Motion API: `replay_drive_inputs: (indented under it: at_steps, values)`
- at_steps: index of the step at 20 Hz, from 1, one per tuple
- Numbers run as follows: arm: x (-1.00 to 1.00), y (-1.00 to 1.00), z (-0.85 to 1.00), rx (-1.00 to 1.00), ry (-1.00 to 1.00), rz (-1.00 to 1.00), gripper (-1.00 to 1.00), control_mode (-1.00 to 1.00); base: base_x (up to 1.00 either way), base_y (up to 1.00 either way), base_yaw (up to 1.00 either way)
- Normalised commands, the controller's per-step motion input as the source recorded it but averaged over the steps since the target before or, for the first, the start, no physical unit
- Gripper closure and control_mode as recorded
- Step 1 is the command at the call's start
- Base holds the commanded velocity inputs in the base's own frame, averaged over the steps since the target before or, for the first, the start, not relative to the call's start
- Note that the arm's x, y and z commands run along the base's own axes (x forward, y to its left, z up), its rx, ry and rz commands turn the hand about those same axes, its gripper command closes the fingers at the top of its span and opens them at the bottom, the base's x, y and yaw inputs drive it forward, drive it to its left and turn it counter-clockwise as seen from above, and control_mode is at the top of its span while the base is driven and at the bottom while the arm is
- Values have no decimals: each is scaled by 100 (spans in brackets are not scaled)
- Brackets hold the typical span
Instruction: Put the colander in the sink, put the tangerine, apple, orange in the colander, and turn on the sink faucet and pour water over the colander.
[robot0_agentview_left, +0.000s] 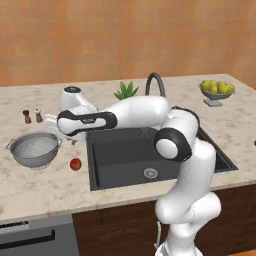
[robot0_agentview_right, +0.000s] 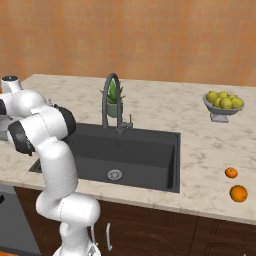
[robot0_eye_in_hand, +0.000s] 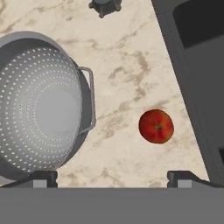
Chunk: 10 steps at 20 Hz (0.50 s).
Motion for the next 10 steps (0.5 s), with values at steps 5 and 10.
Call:
replay_drive_inputs:
  at_steps: [5, 10]
  values:
    - [38, 18, -39, 0, 0, 0, -100, -100, 0, 0, 0]
    - [51, 31, -28, 0, 4, 0, -100, -100, 0, 0, 0]
